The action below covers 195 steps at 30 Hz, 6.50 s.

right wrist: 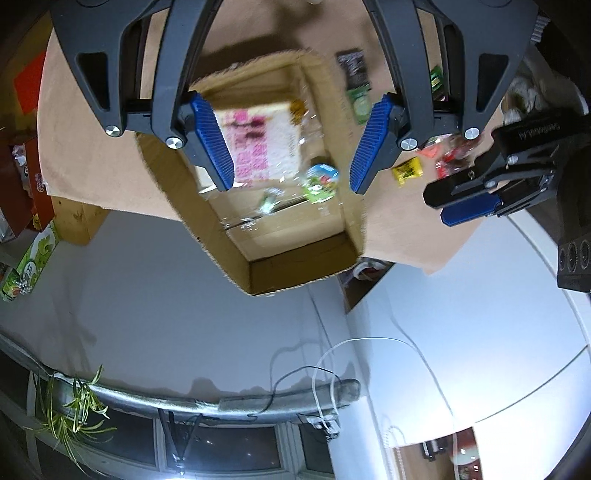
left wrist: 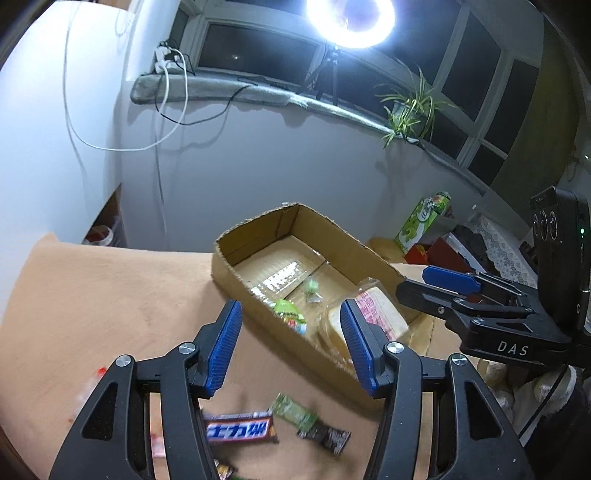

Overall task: Organize snacks
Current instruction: 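Grasp the black-wrapped snack with the right tool while the left tool grasps a chocolate bar, then carry the black snack and chocolate bar over the box with both tools, then open both tools to drop the snacks into the box and withdraw, then grasp the green-wrapped candy with the right tool while the left tool grasps a clear jerky bag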

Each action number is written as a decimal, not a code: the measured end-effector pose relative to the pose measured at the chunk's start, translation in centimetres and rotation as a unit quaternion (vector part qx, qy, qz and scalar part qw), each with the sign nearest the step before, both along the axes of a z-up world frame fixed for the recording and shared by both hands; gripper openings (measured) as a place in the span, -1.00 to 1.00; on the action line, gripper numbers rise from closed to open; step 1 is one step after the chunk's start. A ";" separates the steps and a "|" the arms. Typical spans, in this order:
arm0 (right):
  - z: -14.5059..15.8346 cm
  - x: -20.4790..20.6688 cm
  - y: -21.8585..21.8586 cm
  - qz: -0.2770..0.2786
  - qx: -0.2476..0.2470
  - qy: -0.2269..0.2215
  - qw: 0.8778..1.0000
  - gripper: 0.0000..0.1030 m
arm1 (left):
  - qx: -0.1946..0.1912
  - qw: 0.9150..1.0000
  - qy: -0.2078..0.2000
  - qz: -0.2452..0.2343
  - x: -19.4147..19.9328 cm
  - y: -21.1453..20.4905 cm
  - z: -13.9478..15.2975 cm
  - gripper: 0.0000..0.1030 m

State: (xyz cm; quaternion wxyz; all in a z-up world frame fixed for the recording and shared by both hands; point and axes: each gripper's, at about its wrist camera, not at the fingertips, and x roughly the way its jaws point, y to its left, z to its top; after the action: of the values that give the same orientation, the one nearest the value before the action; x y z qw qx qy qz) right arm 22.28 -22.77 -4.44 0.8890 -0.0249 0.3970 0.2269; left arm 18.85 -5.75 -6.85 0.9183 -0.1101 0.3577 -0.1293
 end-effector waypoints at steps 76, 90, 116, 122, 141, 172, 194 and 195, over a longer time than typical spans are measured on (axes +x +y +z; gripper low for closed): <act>-11.1 -9.1 5.7 0.084 -0.083 0.070 0.990 -0.46 | 0.018 0.997 0.078 0.012 -11.4 5.5 -9.7 -0.47; -6.3 -10.6 3.9 0.073 -0.047 0.029 0.996 -0.46 | 0.002 0.999 0.042 0.015 -12.1 5.9 -6.6 -0.47; 0.1 1.4 0.5 0.015 -0.016 -0.005 1.000 -0.46 | -0.006 1.000 -0.009 -0.017 -1.2 2.4 -0.7 -0.47; -0.4 5.0 0.6 0.007 -0.015 0.006 1.000 -0.46 | 0.000 1.000 -0.004 -0.024 2.3 1.2 -0.8 -0.47; -4.9 11.1 1.0 -0.006 -0.016 0.055 0.998 -0.46 | 0.003 0.999 0.040 -0.026 7.9 -0.7 -4.2 -0.47; 0.8 2.5 1.9 0.012 -0.012 -0.009 1.000 0.12 | -0.001 1.000 -0.007 -0.008 1.7 1.4 0.5 -0.05; -4.7 -10.5 8.3 0.101 -0.008 0.033 0.994 0.13 | -0.020 0.997 -0.003 0.079 -10.0 12.6 -1.3 -0.05; -5.1 -10.8 8.6 0.103 -0.008 0.038 0.994 0.13 | -0.023 0.996 0.000 0.082 -10.2 13.0 -1.6 -0.05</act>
State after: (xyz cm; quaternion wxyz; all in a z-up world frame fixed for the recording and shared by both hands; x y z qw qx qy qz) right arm 11.47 -14.19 -9.58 0.8447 -0.0640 0.4280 0.3150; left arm 8.67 7.20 -8.43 0.9228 -0.1600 0.3448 -0.0620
